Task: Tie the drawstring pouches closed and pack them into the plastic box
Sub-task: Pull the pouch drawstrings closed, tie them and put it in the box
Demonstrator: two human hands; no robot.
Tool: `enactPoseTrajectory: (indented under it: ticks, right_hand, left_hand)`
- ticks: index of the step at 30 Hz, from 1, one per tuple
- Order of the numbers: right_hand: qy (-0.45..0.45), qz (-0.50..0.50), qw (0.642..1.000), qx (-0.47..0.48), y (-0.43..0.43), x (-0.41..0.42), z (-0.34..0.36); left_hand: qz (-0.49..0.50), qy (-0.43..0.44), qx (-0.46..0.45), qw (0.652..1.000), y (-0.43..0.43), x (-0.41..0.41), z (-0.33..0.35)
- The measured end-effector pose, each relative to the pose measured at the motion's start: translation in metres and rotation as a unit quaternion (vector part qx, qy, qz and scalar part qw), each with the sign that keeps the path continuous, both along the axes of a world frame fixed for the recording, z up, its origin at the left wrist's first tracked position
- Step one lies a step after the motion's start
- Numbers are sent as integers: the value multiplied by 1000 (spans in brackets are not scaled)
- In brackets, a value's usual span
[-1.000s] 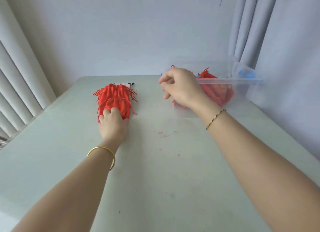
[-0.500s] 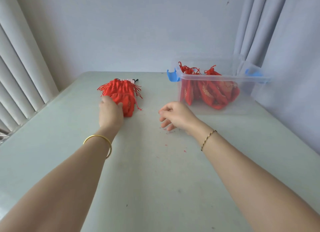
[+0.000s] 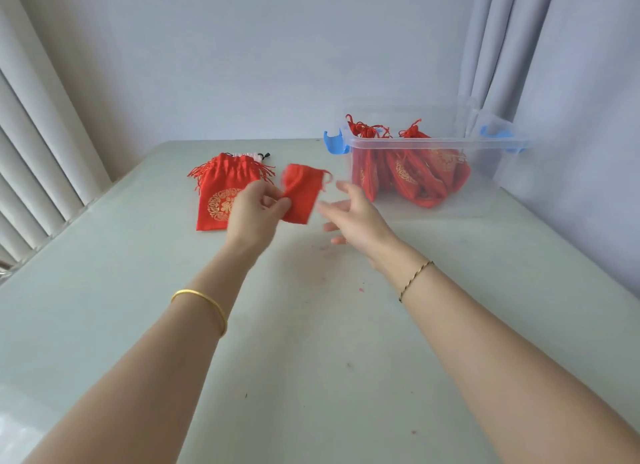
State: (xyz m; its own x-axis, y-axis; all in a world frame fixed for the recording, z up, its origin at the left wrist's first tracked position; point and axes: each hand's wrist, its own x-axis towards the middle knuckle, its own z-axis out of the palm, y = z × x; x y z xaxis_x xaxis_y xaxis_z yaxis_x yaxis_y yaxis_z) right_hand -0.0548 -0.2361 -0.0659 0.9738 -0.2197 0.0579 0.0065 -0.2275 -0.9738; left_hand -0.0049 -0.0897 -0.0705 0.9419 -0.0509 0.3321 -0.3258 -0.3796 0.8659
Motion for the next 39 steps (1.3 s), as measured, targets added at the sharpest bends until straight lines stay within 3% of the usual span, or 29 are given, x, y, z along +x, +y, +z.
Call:
enactPoseTrajectory:
  ticks: [3,9,12,23,27,34,39]
  right_hand:
    - [-34,5,996,86,-10,-8,2]
    - [-42,57,997,35,-34,-23,-8]
    - [-32,102,994,17,-36,-25,-8]
    - [-10,24,983,-182,-70,-23,9]
    - [4,42,984,-173,-78,-27,14]
    - [37,94,983,-154,-90,-36,22]
    - [29,71,990,-122,-98,-39,24]
  left_hand:
    - [-107,21,31,994,-17,-28,-3]
    - [-115,24,-7,993,-22,-37,5]
    - [-159,17,65,985,-26,-36,11]
    - [-161,10,130,978,-17,-31,19]
    - [-159,-4,187,969,-10,-28,22]
    - [-69,-41,254,964,0,-26,27]
    - [-51,-35,274,960,12,-21,27]
